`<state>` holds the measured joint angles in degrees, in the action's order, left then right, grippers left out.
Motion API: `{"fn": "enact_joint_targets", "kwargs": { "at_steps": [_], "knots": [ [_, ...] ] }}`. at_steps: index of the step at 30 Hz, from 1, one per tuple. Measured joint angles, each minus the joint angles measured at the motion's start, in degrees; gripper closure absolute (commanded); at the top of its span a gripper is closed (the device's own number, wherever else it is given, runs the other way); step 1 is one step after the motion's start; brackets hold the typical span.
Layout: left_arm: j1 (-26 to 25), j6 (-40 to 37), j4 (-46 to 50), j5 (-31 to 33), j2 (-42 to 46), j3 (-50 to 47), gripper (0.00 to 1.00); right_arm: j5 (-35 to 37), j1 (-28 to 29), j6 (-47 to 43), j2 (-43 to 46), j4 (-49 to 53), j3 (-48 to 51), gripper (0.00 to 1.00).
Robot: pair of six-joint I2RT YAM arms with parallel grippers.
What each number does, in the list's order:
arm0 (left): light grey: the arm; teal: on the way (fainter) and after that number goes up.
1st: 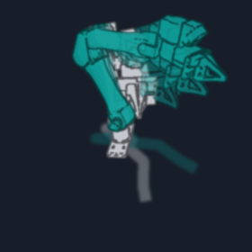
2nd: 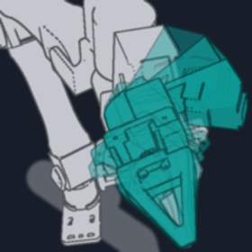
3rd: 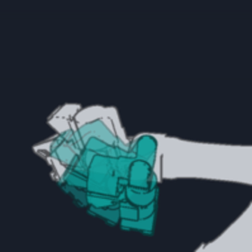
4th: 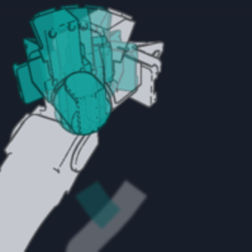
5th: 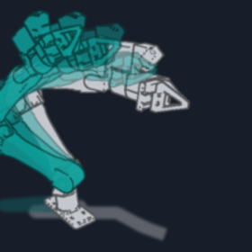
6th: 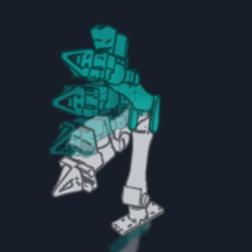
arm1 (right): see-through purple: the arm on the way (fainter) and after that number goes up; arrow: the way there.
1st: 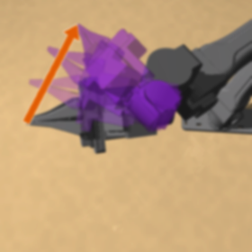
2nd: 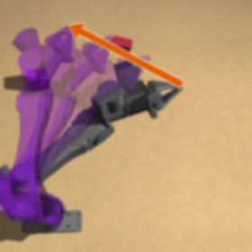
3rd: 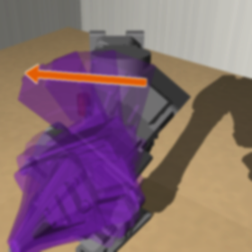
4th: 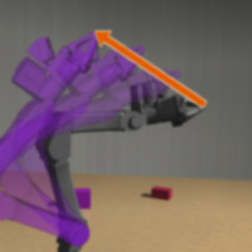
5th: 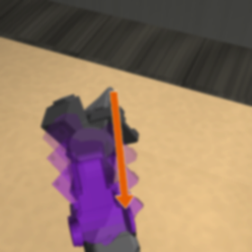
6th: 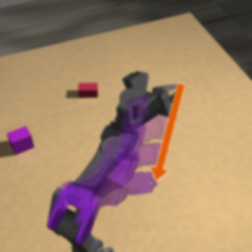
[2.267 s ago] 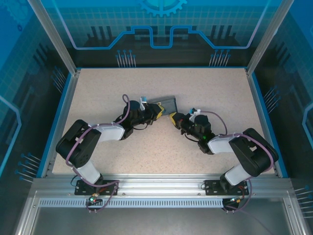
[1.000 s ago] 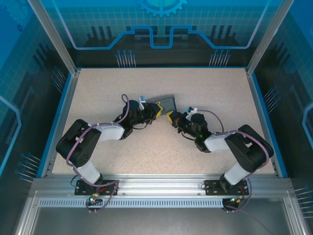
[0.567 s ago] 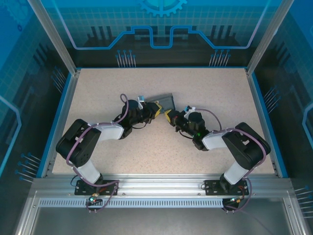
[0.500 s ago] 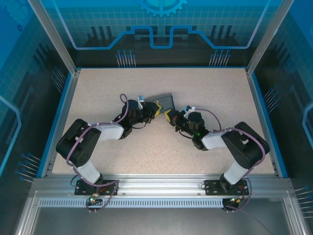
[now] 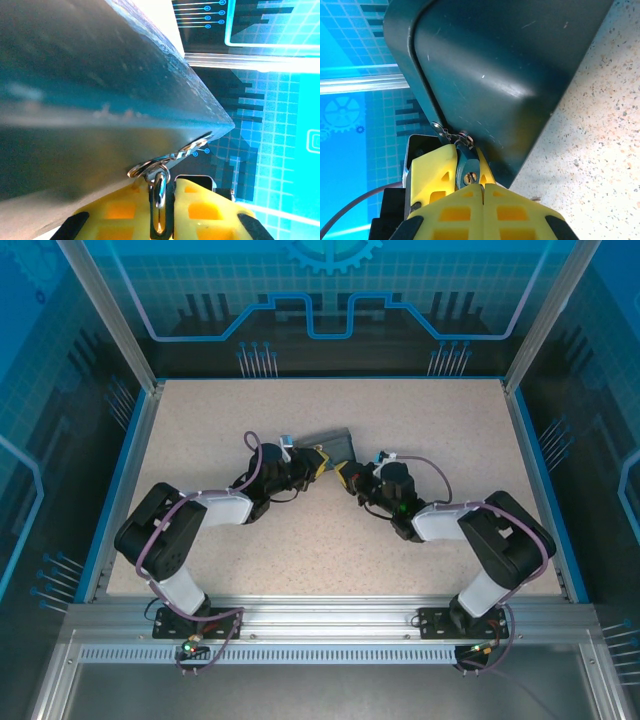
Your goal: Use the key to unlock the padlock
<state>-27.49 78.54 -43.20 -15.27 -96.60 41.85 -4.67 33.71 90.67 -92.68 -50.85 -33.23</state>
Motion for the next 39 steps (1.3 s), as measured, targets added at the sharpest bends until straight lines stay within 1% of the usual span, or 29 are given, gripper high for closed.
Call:
{"fn": "enact_joint_targets", "kwargs": {
  "at_steps": [14, 19, 22, 27, 39],
  "knots": [
    [0.0, 0.0, 0.0, 0.7, 0.0, 0.0, 1.00, 0.0, 0.0, -7.9, 1.0, 6.6, -2.8, 1.00],
    [0.1, 0.0, 0.0, 0.9, 0.0, 0.0, 1.00, 0.0, 0.0, -9.1, 0.9, 7.2, -3.2, 1.00],
    [0.3, 0.0, 0.0, 1.3, 0.0, 0.0, 1.00, -0.2, 0.0, -8.2, -0.4, 4.8, -3.1, 1.00],
    [0.8, 0.0, 0.3, 2.3, 0.0, 0.0, 1.00, -0.7, 0.0, -4.1, -4.1, -1.6, -3.1, 1.00],
    [0.7, 0.0, 0.2, 1.9, 0.0, 0.0, 1.00, -3.3, -1.4, 2.4, -3.8, -1.7, -3.1, 1.00]
  ]
}}
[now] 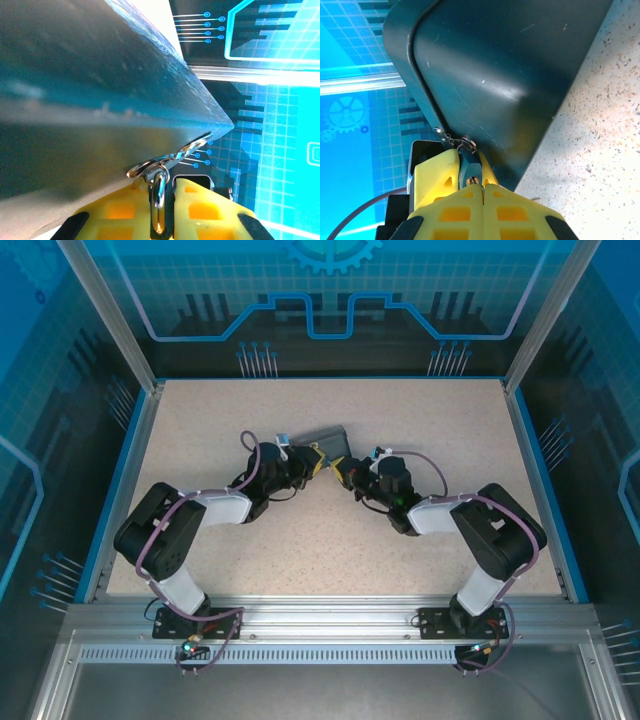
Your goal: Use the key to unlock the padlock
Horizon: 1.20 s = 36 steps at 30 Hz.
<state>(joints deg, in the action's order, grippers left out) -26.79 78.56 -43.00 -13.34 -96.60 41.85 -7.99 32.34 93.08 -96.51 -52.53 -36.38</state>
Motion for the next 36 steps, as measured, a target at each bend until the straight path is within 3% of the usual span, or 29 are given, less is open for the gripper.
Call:
{"fn": "enact_joint_targets", "kwargs": {
  "at_steps": [32, 36],
  "knots": [
    [-0.2, 0.0, 1.2, 3.1, 0.4, 0.0, 1.00, -2.6, -0.5, 1.0, -3.4, 2.3, -4.6, 1.00],
    [-0.2, 0.0, 4.0, 3.5, 1.6, 0.0, 1.00, -3.2, -0.5, 1.0, -3.4, 2.8, -4.6, 0.91]
  ]
}}
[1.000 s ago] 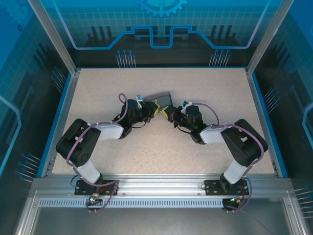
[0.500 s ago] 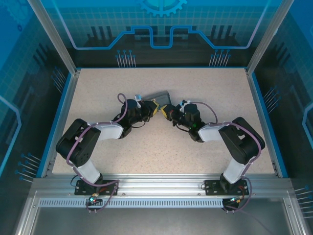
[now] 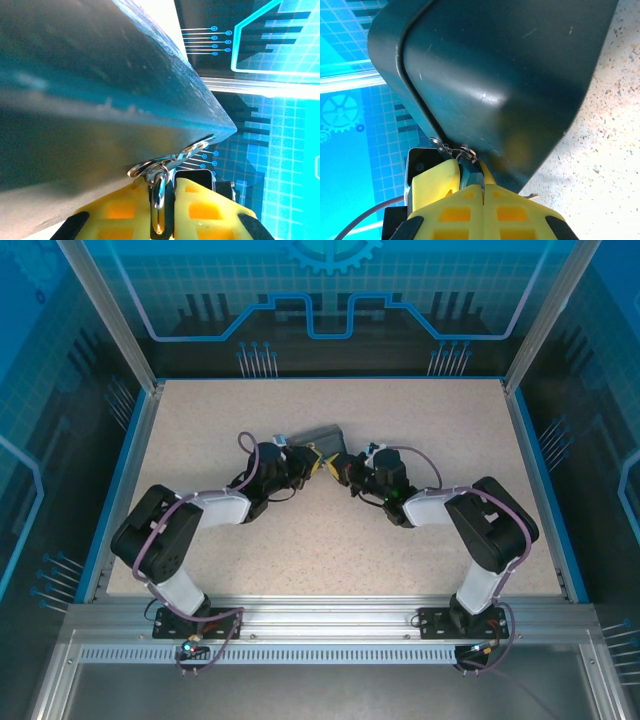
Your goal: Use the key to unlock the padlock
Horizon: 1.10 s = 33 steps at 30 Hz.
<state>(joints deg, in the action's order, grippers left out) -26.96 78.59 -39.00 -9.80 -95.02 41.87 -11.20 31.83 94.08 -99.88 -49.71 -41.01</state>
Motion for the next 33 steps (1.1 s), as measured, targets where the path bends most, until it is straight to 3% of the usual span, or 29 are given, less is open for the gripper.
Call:
{"fn": "enact_joint_targets", "kwargs": {
  "at_steps": [9, 14, 17, 25, 33],
  "knots": [
    [-0.8, 0.5, 4.8, 0.8, 1.4, 0.1, 1.00, -0.4, 0.0, -0.4, 0.0, 0.0, 0.0, 0.66],
    [-1.3, 0.9, 6.7, 0.7, 1.4, 0.1, 1.00, -0.9, -0.1, -0.8, 1.0, 0.0, 0.1, 0.33],
    [-1.6, 0.9, 7.4, 0.4, 1.4, 0.1, 1.00, -1.9, -0.4, -1.9, 3.0, 1.1, 0.8, 0.21],
    [-2.3, 0.8, 10.8, -0.4, 1.5, 0.1, 1.00, -4.6, -2.7, -10.8, 14.9, 12.4, 2.8, 0.15],
    [-2.3, 0.8, 13.1, -0.3, 1.5, 0.1, 1.00, -3.4, -4.0, -38.2, 25.6, 39.6, -5.2, 0.21]
  ]
}}
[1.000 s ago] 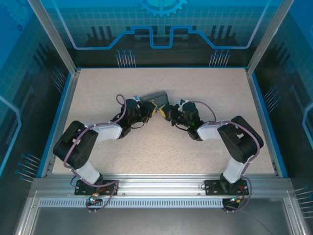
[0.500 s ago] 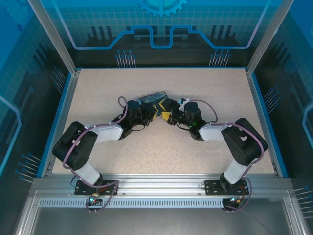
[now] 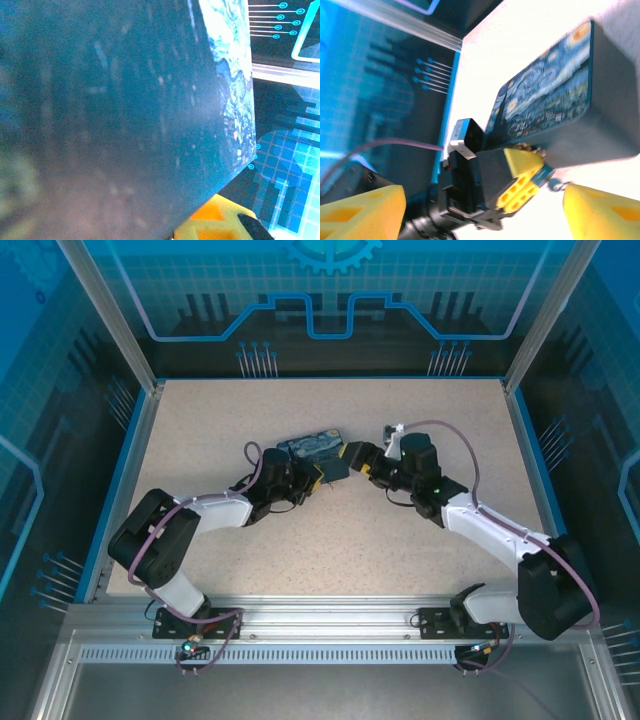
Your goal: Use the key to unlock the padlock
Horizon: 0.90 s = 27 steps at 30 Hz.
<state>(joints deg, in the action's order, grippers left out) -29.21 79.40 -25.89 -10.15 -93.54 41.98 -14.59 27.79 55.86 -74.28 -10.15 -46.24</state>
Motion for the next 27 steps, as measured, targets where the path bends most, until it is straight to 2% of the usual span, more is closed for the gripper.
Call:
{"fn": "enact_joint_targets", "kwargs": {
  "at_steps": [6, 11, 16, 27],
  "knots": [
    [0.0, 0.0, 0.4, 0.0, 0.0, 0.0, 1.00, 5.6, 1.7, -23.7, 0.1, 12.7, -6.2, 0.33],
    [0.0, 0.0, 0.6, 0.0, 0.0, 0.0, 1.00, 10.2, 5.6, -37.8, -2.1, 15.4, -5.4, 0.47],
    [0.0, 0.0, 1.5, 0.0, 0.0, 0.0, 1.00, 12.1, 8.4, -45.7, -5.4, 15.8, -5.1, 0.58],
    [0.0, 0.0, 1.7, 0.0, 0.0, 0.0, 1.00, 13.1, 11.6, -52.8, -12.5, 16.6, -5.3, 0.64]
  ]
}}
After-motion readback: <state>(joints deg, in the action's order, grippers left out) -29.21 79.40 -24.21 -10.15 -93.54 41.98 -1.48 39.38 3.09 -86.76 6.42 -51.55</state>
